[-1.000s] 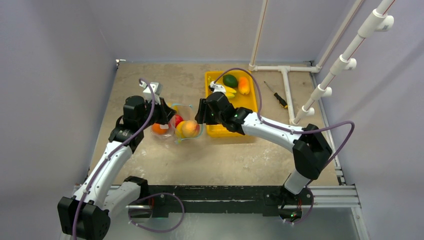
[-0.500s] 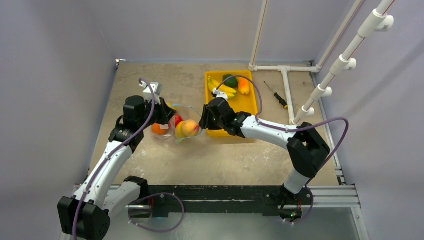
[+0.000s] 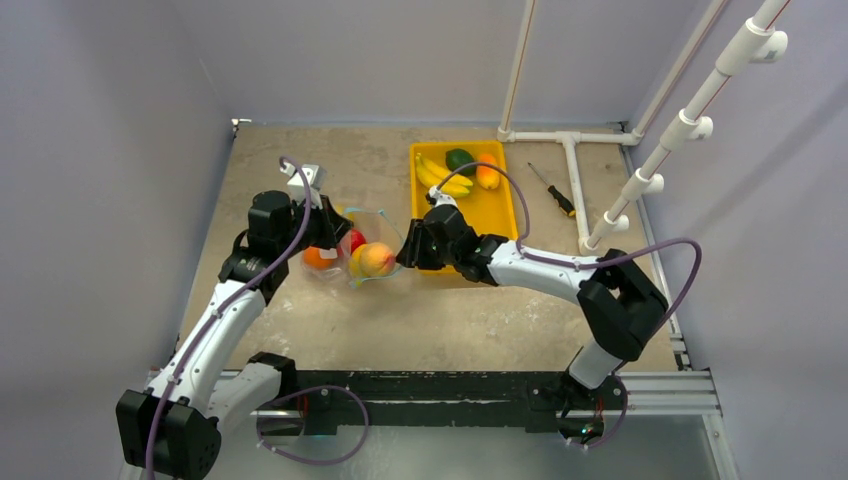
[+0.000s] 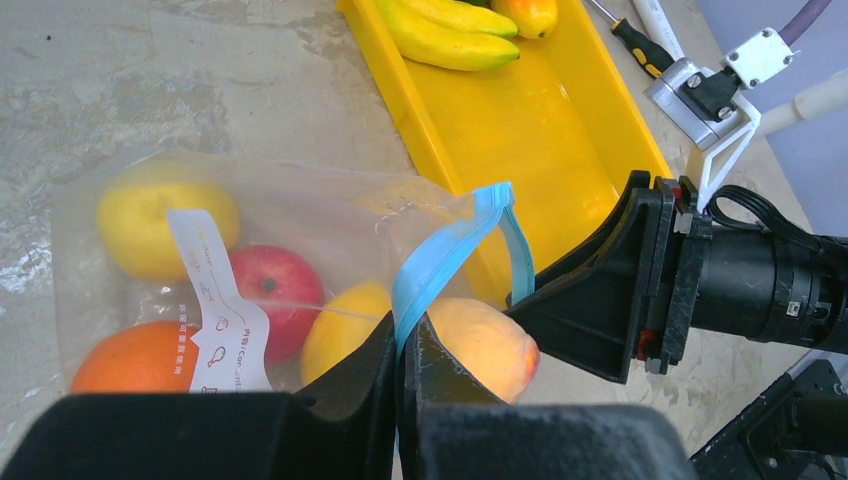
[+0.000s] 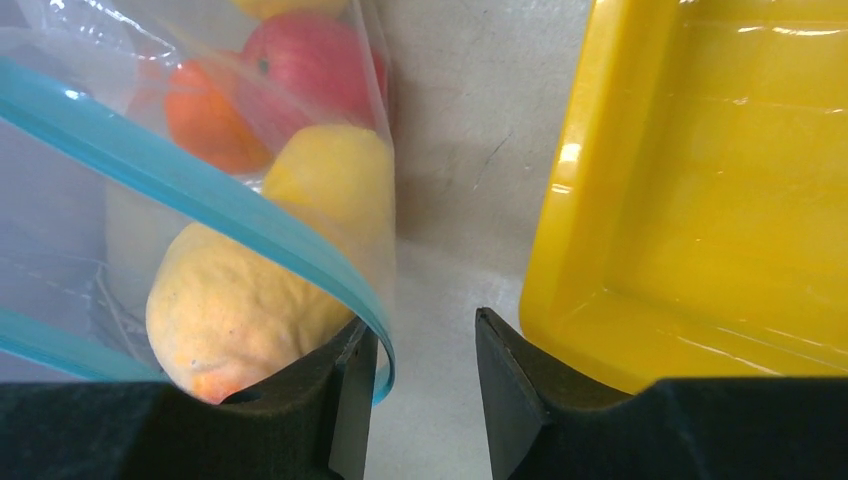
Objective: Place the food in the zip-top bag and seal the zipper
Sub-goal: Adjust the zipper food storage bag at the center of the board, then pick up the fake fruit from the bin, then place the fake fruit in the zipper food storage bag.
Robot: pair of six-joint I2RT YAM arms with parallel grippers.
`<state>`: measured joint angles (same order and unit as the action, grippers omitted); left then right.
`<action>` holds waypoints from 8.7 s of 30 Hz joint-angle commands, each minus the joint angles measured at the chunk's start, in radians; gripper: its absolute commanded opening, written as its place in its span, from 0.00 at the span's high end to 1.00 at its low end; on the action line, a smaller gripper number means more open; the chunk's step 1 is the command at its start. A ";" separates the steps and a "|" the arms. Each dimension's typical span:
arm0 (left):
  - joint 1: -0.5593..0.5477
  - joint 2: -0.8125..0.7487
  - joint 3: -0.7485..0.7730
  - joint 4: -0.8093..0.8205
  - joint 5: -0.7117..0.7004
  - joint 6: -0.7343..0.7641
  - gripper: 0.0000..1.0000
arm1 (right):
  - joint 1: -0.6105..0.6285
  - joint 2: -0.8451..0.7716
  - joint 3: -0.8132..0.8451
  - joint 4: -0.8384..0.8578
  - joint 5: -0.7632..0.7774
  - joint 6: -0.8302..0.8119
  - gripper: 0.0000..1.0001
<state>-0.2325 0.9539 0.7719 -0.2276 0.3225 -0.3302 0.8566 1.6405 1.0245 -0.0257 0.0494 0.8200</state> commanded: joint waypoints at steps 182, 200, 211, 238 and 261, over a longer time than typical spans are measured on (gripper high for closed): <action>-0.018 -0.107 0.018 -0.116 -0.238 0.029 1.00 | -0.408 0.658 1.013 -0.216 0.380 -0.622 0.06; -0.018 -0.099 0.017 -0.115 -0.237 0.031 1.00 | -0.419 0.760 1.035 -0.213 0.340 -0.636 0.06; -0.018 -0.092 0.016 -0.114 -0.231 0.030 1.00 | -0.422 0.767 1.015 -0.204 0.335 -0.637 0.35; -0.019 -0.092 0.015 -0.112 -0.226 0.031 1.00 | -0.416 0.364 0.797 -0.135 0.251 -0.565 0.96; -0.019 -0.077 0.017 -0.113 -0.223 0.032 1.00 | -0.171 -0.072 0.501 -0.122 -0.139 -0.535 0.91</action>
<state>-0.2493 0.8726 0.7887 -0.3782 0.0895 -0.3115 0.6453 1.6119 1.5383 -0.1528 -0.0238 0.2752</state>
